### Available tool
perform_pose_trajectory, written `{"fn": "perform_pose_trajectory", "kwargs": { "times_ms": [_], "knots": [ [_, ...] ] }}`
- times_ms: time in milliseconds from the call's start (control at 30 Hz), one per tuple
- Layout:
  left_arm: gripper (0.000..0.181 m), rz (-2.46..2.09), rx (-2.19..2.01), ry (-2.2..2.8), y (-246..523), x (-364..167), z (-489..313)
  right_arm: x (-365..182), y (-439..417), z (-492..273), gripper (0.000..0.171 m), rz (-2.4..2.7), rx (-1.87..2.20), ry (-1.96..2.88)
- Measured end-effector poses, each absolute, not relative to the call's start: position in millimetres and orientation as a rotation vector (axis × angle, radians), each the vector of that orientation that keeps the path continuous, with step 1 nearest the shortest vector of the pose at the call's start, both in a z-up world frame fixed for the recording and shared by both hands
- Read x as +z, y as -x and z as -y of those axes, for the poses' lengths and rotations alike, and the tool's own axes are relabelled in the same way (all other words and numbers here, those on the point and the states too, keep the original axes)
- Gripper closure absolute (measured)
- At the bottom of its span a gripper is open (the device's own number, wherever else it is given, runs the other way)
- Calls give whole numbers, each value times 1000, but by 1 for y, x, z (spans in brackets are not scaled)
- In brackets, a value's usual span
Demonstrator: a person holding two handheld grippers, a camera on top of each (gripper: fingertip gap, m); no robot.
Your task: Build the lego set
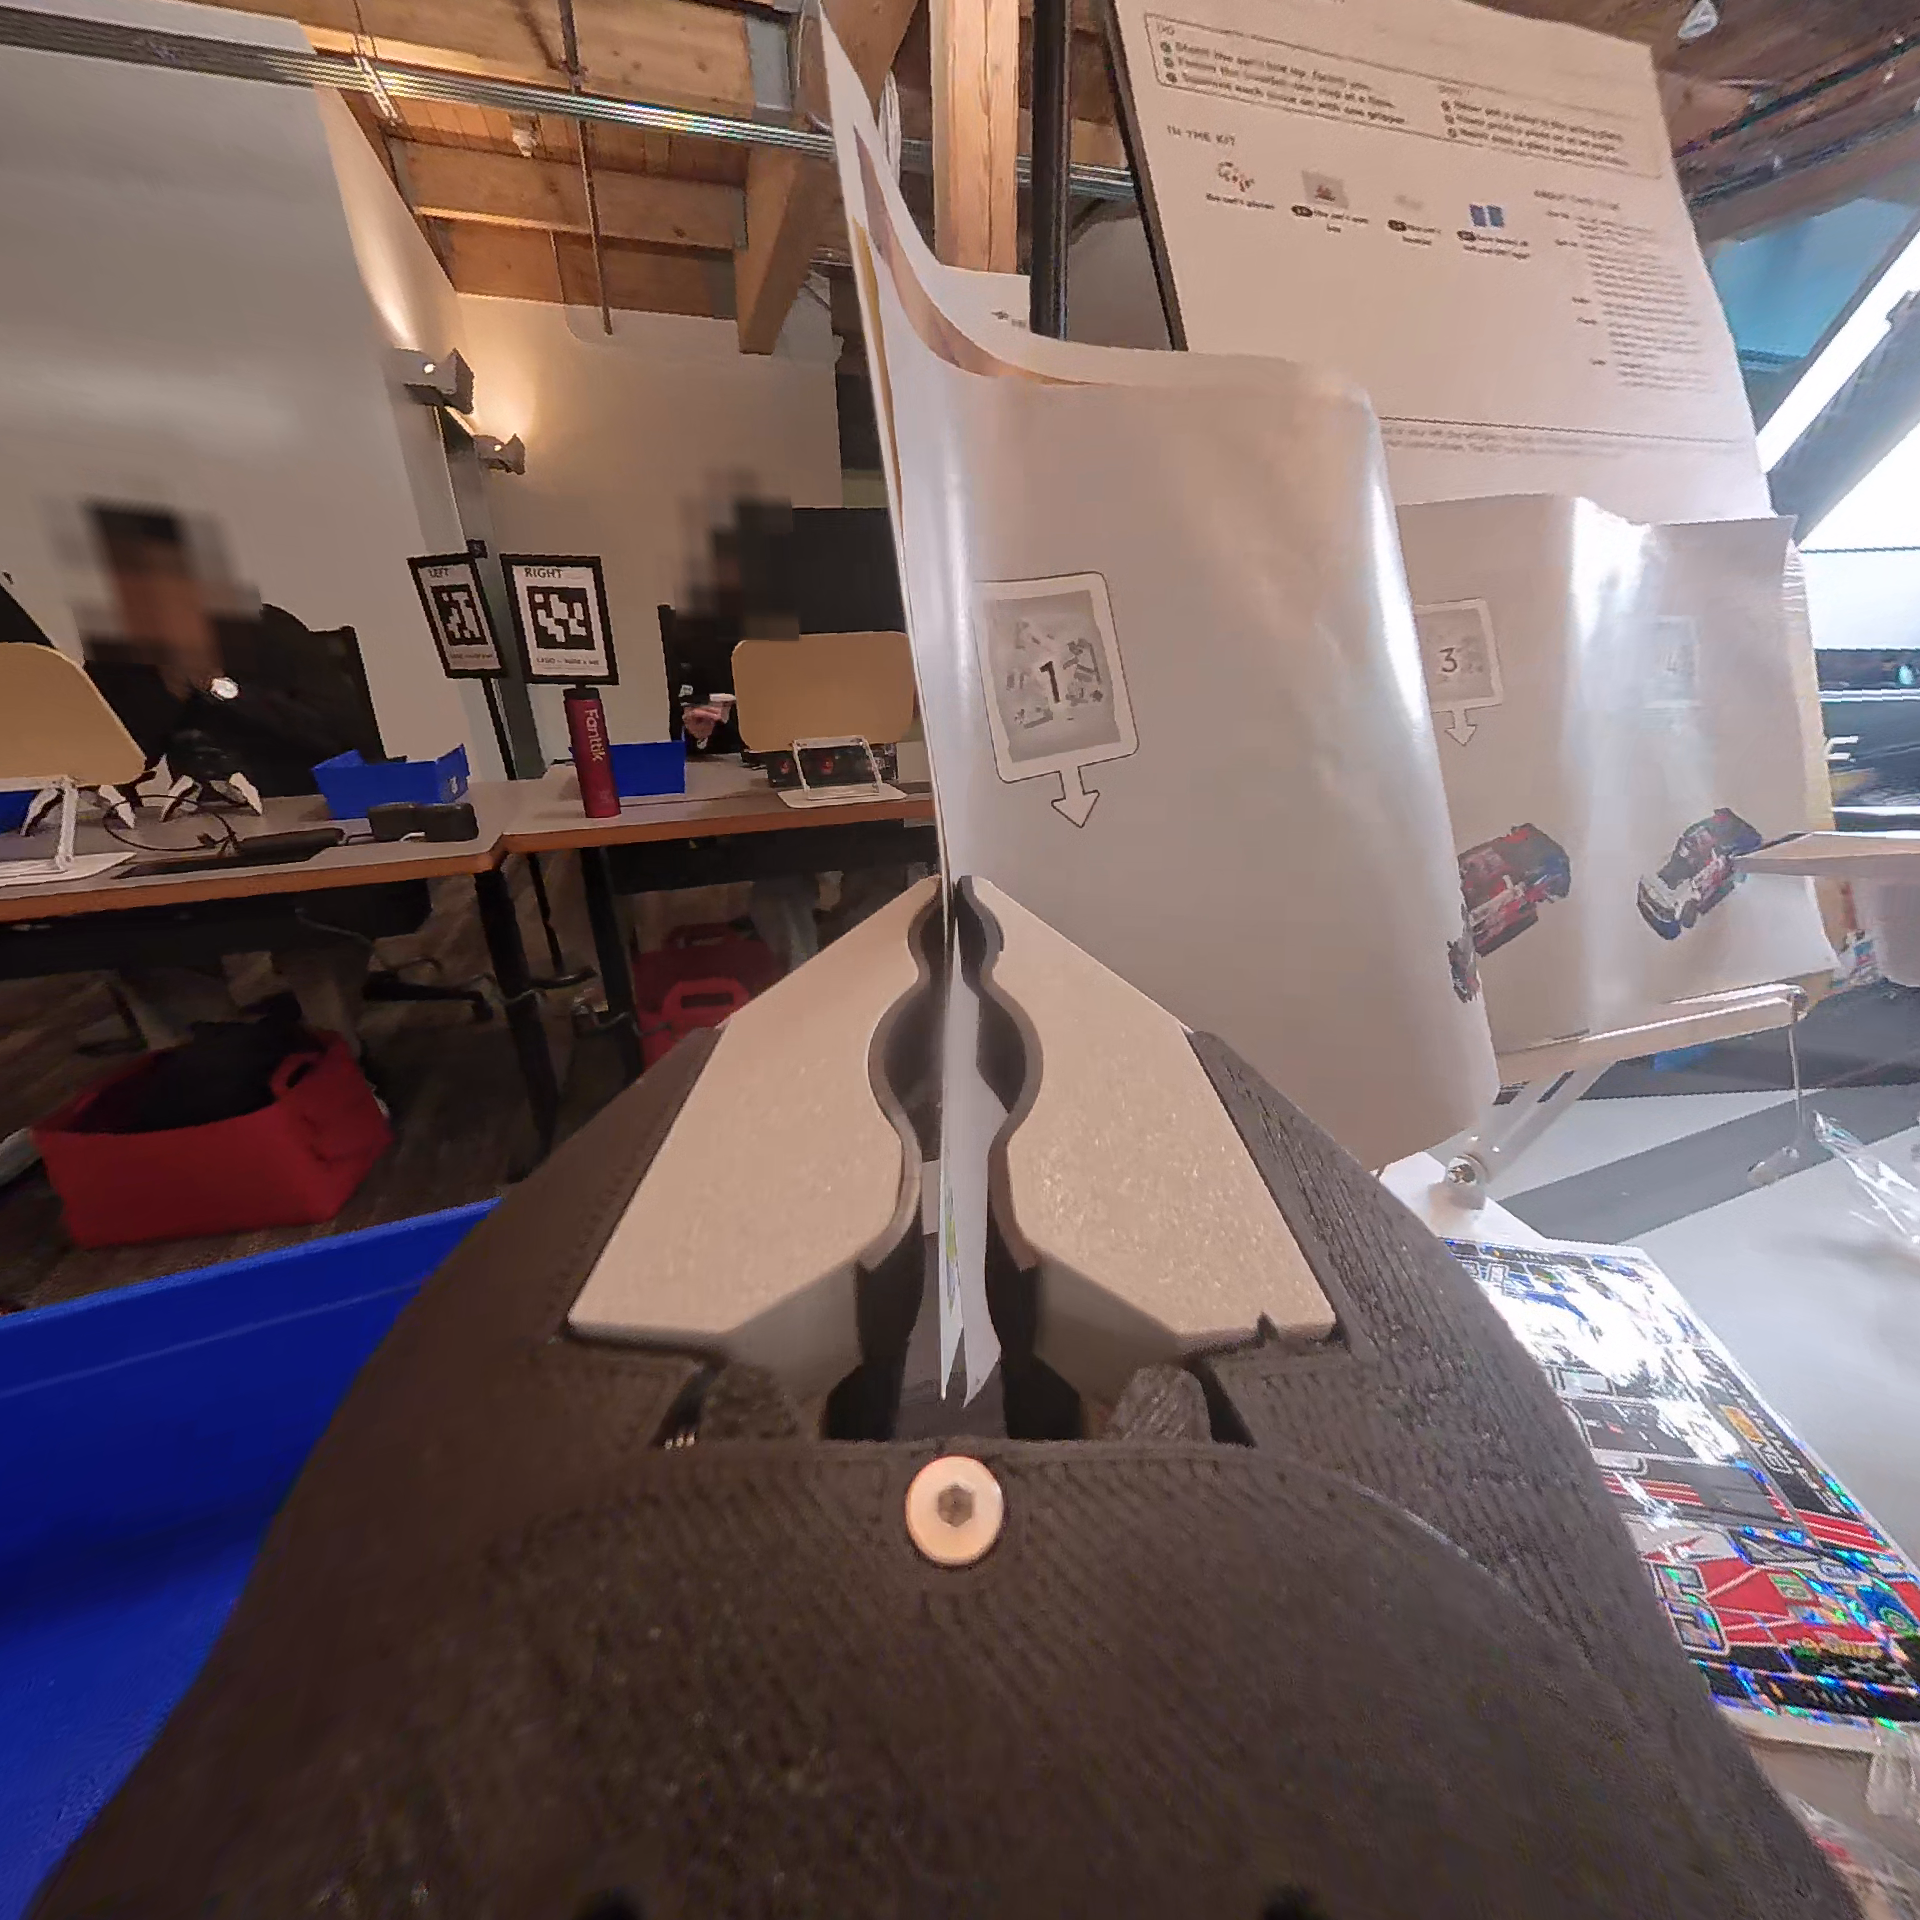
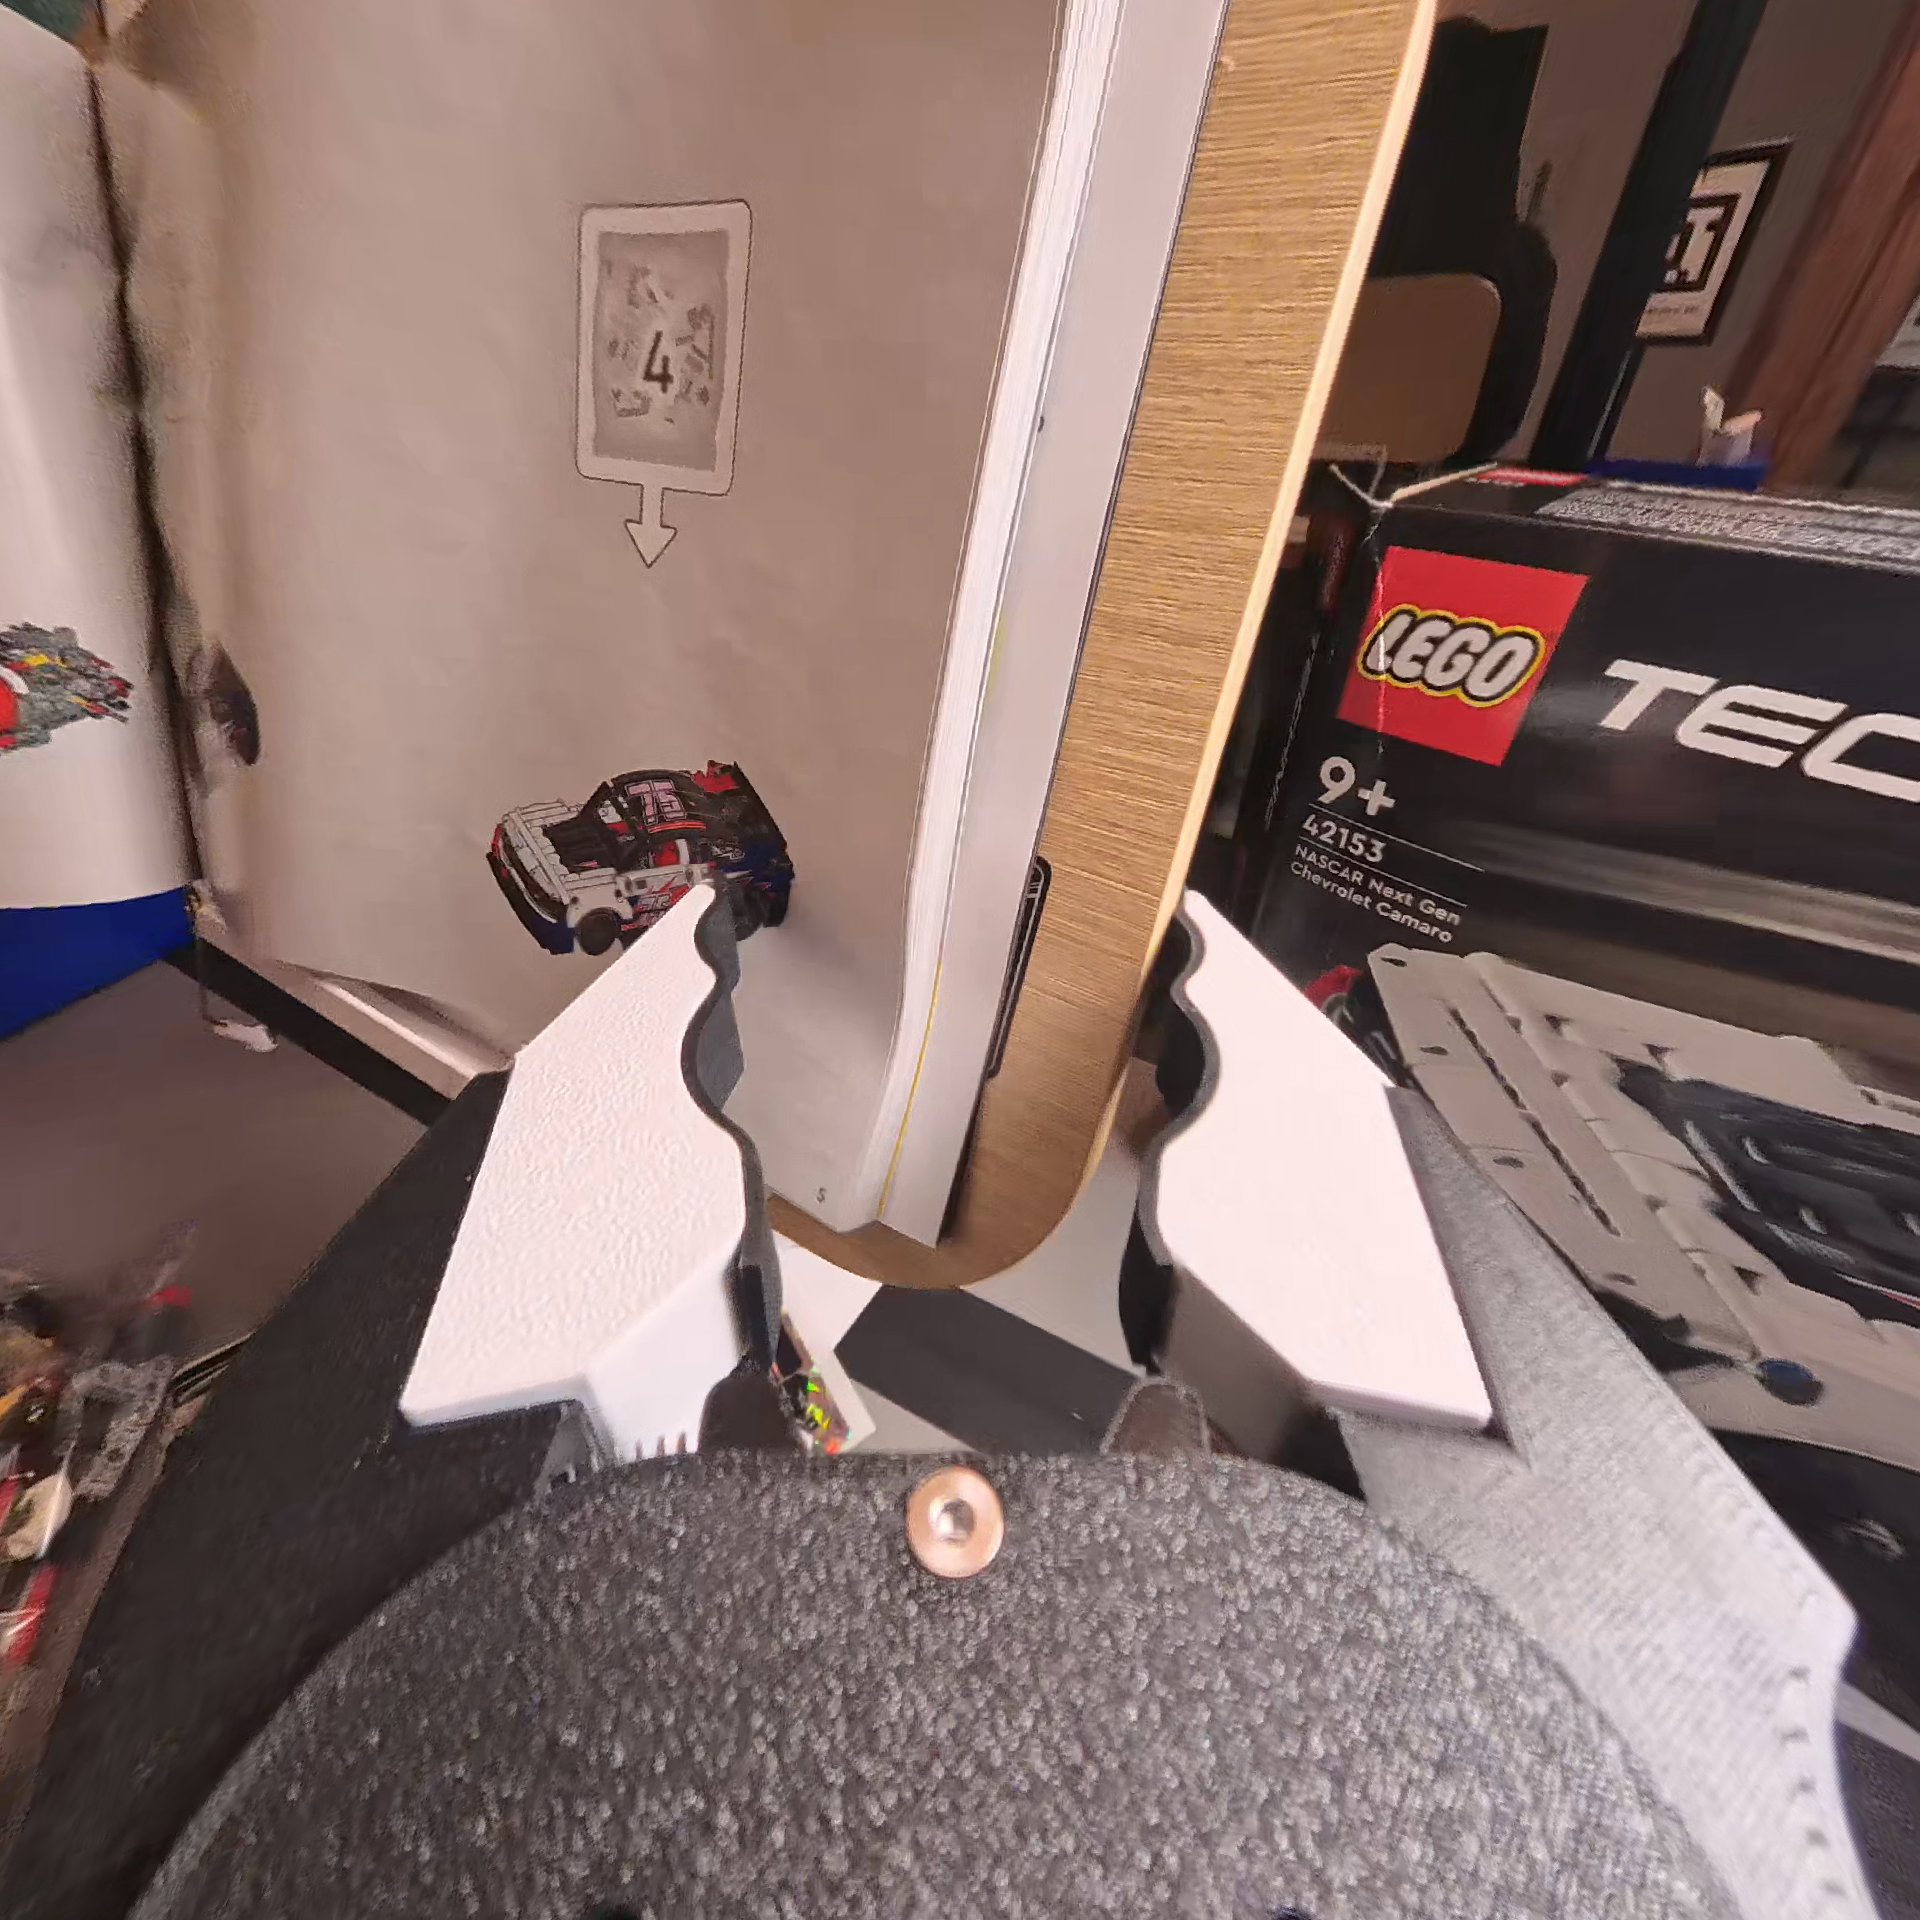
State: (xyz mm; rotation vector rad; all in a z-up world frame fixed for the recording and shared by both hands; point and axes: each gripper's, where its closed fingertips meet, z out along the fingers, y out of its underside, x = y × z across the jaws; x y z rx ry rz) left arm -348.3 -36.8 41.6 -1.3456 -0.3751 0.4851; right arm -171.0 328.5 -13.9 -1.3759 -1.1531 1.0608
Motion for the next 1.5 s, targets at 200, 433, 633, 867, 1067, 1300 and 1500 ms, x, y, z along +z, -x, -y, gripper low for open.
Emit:
{"fn": "perform_pose_trajectory", "kwargs": {
  "times_ms": [200, 433, 633, 867, 1067, 1300, 1500],
  "knots": [
    [181, 367, 466, 1363, 347, 35, 27, -16, 159, -330, 112, 1139, 1170, 1349],
    [181, 330, 442, 1382, 339, 34, 17, -13, 138, -339, 144, 1098, 1119, 1298],
    [181, 291, 417, 1387, 335, 35, -6, -9, 119, -341, 167, 1034, 1045, 1247],
    [181, 308, 414, 1369, 343, 36, -6, -5, 114, -337, 168, 1006, 1021, 1220],
    [181, 329, 423, 1355, 345, 37, 8, 6, 105, -328, 171, 1049, 886, 1180],
    [181, 332, 427, 1361, 343, 36, 12, 22, 101, -317, 148, 1012, 890, 1142],
    [181, 322, 436, 1357, 339, 39, 14, 2, 115, -316, 126, 1052, 828, 1153]
  ]
}}
